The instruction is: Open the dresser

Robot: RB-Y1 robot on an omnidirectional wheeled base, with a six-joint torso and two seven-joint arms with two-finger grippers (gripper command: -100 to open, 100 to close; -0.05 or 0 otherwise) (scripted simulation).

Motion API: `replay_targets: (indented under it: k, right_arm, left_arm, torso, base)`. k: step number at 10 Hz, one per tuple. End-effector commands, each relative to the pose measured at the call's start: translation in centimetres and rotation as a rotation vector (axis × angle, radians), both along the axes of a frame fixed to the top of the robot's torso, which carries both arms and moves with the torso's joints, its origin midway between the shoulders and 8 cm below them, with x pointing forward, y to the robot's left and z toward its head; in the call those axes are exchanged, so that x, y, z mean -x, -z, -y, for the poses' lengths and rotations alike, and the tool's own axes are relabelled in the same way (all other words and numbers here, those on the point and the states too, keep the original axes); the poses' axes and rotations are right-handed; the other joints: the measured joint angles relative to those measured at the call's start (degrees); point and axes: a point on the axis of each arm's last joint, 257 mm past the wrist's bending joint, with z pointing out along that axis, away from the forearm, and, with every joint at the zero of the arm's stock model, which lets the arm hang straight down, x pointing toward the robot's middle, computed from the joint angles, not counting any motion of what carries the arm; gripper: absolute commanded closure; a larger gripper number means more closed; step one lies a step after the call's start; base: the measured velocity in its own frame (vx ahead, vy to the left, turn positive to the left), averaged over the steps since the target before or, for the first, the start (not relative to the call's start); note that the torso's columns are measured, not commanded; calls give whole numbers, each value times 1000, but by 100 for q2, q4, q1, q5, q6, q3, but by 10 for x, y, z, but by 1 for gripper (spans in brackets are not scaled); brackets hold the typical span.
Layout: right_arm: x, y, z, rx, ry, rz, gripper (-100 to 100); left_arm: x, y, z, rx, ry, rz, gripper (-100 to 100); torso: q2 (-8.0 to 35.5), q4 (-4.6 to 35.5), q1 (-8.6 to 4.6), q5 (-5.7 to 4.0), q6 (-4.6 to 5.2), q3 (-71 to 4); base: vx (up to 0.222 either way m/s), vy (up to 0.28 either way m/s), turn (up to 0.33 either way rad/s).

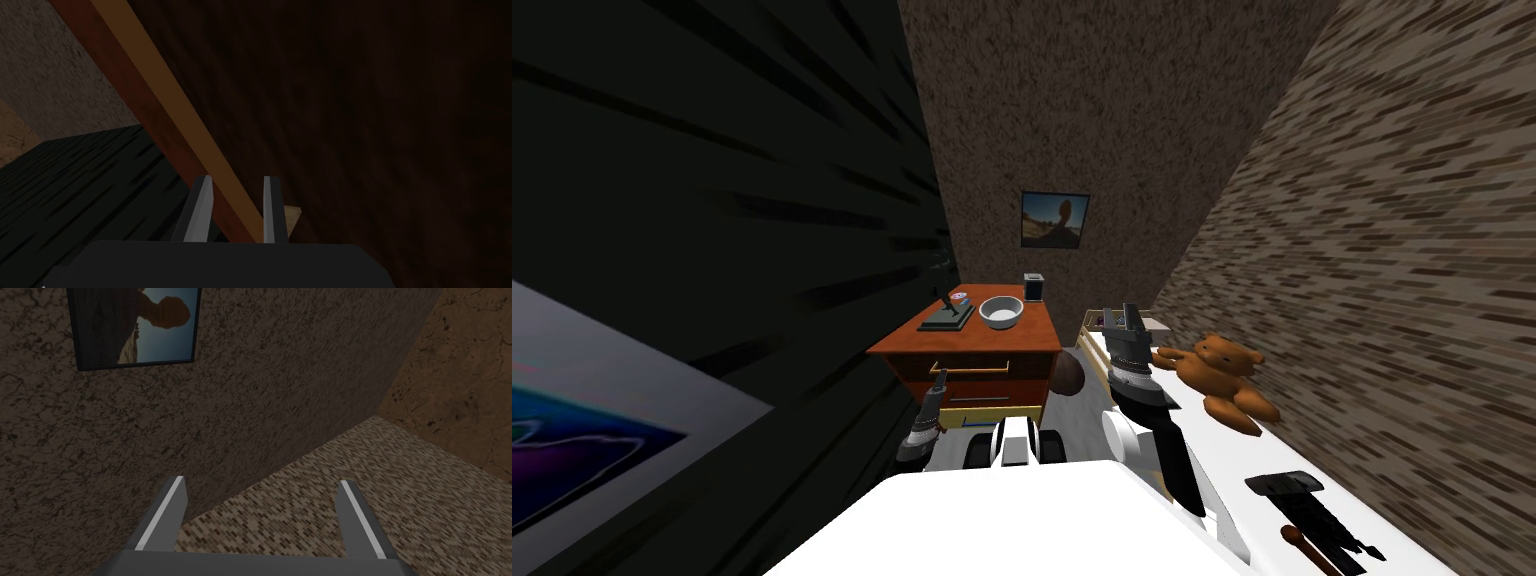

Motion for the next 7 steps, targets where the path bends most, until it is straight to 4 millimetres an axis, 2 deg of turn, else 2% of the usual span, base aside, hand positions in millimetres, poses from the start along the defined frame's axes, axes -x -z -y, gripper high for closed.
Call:
replay_targets:
  k: [1, 3, 7]
  right_arm:
    - [0, 0, 0, 0, 0, 0, 0]
    - [0, 0, 0, 0, 0, 0, 0]
    - [0, 0, 0, 0, 0, 0, 0]
  left_arm:
    - [20, 8, 7, -3, -3, 4, 100]
    - [4, -1, -1, -3, 5, 11, 100]
    - [-15, -13, -10, -4, 17, 2, 100]
  torso:
    - [-8, -11, 8, 9, -2, -2]
    - [-17, -14, 18, 14, 0, -7]
    - [32, 20, -4, -9, -4, 13]
  base:
    - [31, 29, -8]
    - [-43, -10, 18]
    - [-198, -47, 37]
